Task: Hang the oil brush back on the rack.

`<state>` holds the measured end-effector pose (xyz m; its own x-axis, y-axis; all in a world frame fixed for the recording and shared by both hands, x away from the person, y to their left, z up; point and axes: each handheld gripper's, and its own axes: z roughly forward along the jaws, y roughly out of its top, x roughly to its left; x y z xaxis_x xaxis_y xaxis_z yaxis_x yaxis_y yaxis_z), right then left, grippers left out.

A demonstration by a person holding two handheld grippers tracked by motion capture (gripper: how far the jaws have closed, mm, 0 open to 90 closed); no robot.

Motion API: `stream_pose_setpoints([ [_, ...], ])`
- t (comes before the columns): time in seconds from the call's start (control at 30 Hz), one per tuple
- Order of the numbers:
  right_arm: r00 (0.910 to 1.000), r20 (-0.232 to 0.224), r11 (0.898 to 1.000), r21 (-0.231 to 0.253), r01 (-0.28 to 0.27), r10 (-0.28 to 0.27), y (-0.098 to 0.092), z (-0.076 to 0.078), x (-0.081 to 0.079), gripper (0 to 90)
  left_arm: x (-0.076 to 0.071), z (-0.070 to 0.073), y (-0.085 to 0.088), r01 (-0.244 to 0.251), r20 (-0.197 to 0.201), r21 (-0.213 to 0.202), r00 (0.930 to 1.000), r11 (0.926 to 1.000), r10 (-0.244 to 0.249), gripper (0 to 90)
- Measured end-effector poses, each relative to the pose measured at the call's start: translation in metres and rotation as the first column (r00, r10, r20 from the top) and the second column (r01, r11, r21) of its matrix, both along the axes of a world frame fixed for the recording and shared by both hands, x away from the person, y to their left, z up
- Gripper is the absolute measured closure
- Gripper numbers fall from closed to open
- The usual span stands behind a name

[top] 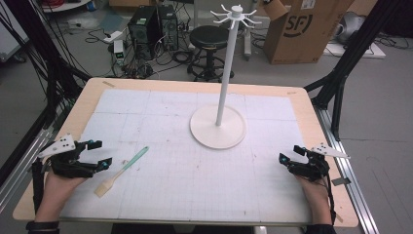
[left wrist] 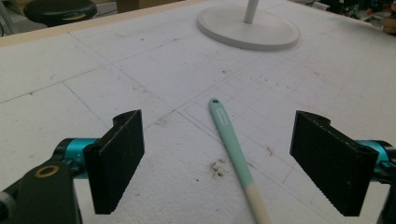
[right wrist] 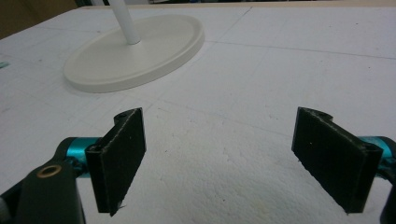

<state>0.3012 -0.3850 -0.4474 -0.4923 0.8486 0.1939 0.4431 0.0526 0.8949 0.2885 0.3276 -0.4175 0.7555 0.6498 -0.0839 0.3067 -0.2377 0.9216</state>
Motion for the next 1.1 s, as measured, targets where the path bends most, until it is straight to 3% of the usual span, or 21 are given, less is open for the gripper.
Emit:
stream_pose_setpoints([
  [0.17, 1.0000, -0.002, 1.000, 0.000, -0.001, 0.001, 0.000, 0.000, 0.000, 16.8, -0.004, -0.002, -0.010, 0.004, -0.013, 0.013, 0.9999, 0.9999, -0.003, 19.0],
  [0.3, 1.0000, -0.005, 1.000, 0.007, -0.001, 0.001, -0.001, 0.000, 0.000, 16.8, -0.007, -0.008, -0.026, 0.010, -0.023, 0.059, 0.9997, 0.9982, -0.008, 20.2],
  [0.43, 1.0000, -0.004, 1.000, 0.005, -0.001, 0.001, -0.001, 0.000, 0.000, 16.8, -0.009, -0.012, -0.035, -0.024, -0.035, 0.077, 0.9990, 0.9968, 0.027, 21.6],
  [0.5, 1.0000, -0.005, 1.000, 0.007, 0.000, 0.000, -0.001, 0.000, 0.000, 16.8, -0.009, -0.015, -0.038, -0.042, -0.060, 0.089, 0.9971, 0.9952, 0.048, 22.1],
  [0.77, 1.0000, -0.003, 1.000, 0.006, -0.001, 0.001, -0.001, 0.000, 0.001, 16.8, -0.016, -0.027, -0.037, -0.085, -0.108, 0.113, 0.9893, 0.9899, 0.098, 25.6],
  [0.9, 1.0000, -0.002, 1.000, 0.006, -0.001, 0.001, -0.001, 0.000, 0.001, 16.8, -0.022, -0.031, -0.037, -0.081, -0.131, 0.131, 0.9864, 0.9881, 0.099, 30.5],
  [1.0, 1.0000, -0.005, 1.000, 0.007, 0.000, 0.000, -0.001, 0.000, 0.000, 16.8, -0.025, -0.032, -0.038, -0.080, -0.140, 0.142, 0.9851, 0.9866, 0.100, 41.5],
  [1.1, 1.0000, -0.003, 1.000, 0.006, 0.000, 0.001, -0.001, 0.000, 0.001, 16.9, -0.026, -0.032, -0.039, -0.095, -0.144, 0.167, 0.9823, 0.9814, 0.120, 46.9],
])
